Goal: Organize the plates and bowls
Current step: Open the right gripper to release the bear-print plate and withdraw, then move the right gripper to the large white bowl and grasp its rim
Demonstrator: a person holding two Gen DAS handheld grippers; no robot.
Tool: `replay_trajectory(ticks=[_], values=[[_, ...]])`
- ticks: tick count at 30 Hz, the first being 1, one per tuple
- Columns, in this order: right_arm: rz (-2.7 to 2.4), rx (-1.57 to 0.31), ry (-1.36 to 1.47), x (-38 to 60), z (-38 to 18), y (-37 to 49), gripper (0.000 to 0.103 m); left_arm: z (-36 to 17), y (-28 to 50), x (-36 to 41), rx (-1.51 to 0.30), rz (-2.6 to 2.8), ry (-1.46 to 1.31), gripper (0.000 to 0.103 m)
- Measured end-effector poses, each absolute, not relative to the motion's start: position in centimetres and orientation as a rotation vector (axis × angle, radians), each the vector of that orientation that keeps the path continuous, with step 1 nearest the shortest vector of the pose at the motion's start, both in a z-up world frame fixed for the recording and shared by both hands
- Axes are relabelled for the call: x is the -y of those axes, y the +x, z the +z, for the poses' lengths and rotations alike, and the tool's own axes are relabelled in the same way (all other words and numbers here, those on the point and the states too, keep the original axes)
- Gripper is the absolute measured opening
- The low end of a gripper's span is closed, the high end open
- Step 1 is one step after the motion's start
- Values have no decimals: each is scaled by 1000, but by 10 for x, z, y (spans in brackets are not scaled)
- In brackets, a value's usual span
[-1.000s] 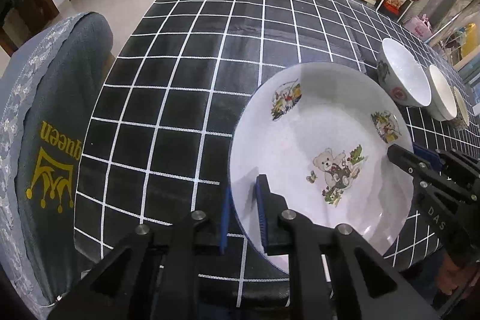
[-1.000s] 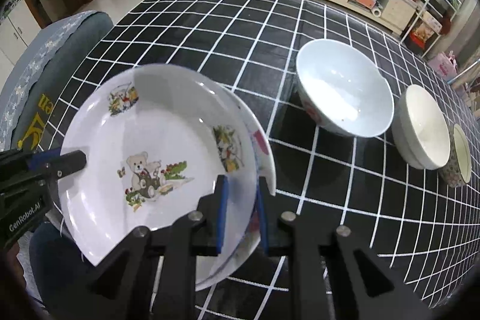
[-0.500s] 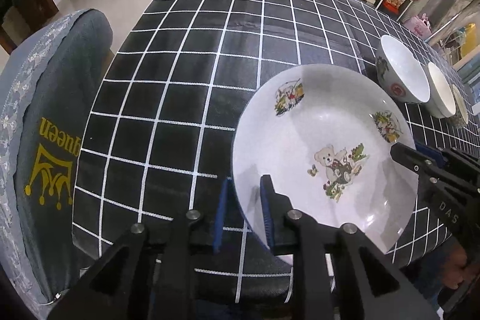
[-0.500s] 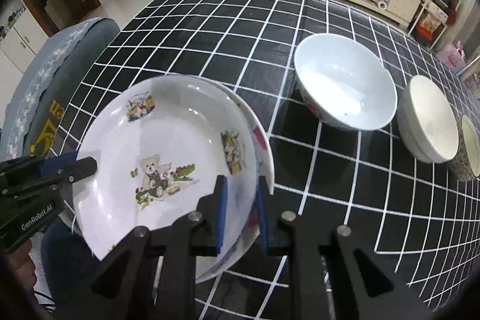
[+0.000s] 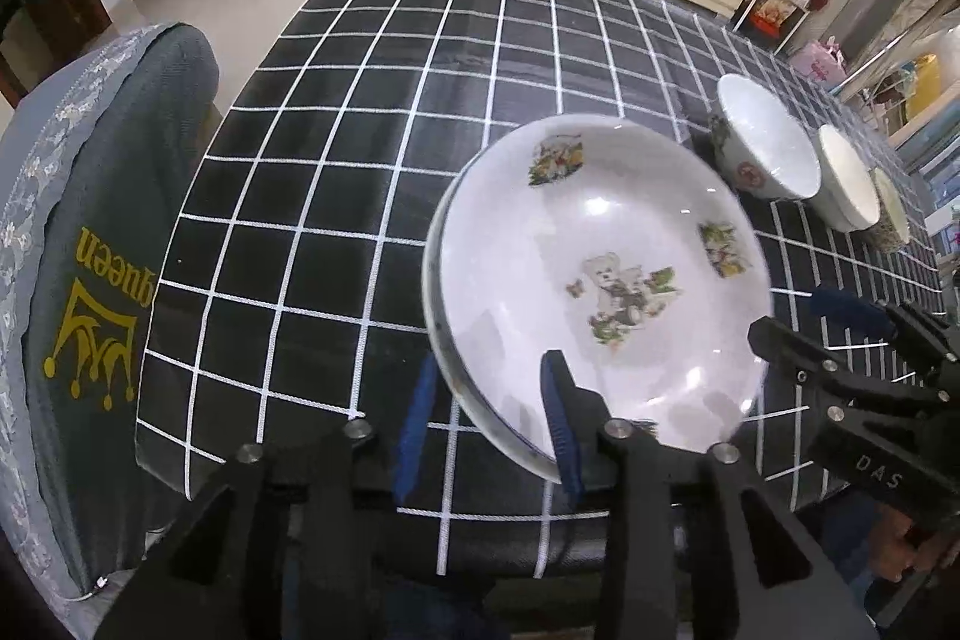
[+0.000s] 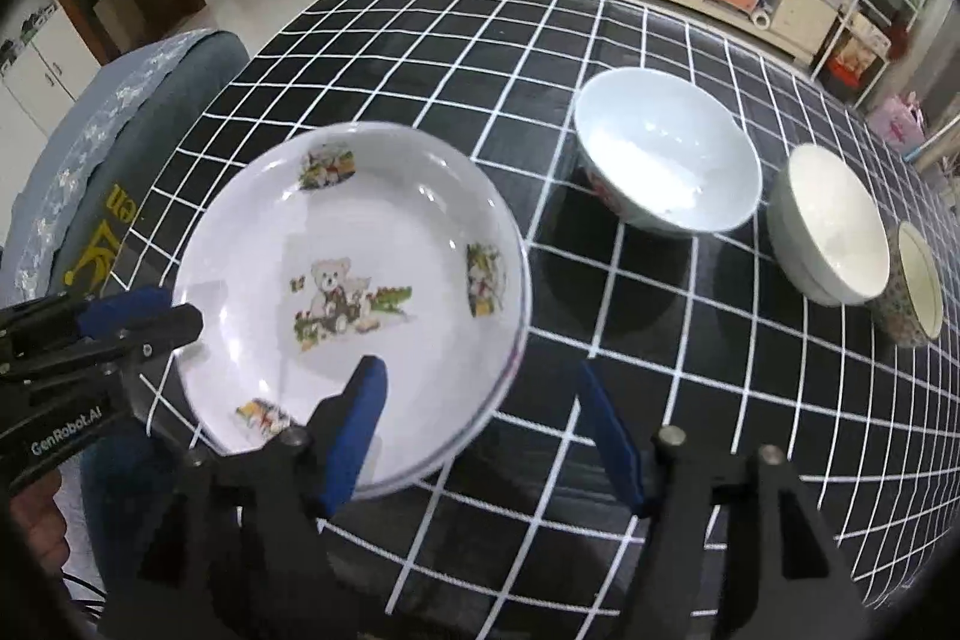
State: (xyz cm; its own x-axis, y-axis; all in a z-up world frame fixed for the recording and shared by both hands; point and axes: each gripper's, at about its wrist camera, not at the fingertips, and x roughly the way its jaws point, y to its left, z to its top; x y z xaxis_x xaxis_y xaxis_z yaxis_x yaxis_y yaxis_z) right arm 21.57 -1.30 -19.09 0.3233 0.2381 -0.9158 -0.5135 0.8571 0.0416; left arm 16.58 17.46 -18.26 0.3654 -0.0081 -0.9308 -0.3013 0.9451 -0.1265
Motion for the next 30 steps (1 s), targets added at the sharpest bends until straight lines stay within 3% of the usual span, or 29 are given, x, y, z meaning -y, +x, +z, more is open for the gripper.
replay_trajectory(ticks=[9,20,30], values=[[493,-1104,-219,42,-161,219,70,-140,170,-145,-1111,117,-271,55],[478,-1118,-71,87,-122,254,70,-105,219,-100,-1124,25,-227,55],[471,-1228,117,110,-124,310,70,-98,282,-86,-1179,-24,-258,55]])
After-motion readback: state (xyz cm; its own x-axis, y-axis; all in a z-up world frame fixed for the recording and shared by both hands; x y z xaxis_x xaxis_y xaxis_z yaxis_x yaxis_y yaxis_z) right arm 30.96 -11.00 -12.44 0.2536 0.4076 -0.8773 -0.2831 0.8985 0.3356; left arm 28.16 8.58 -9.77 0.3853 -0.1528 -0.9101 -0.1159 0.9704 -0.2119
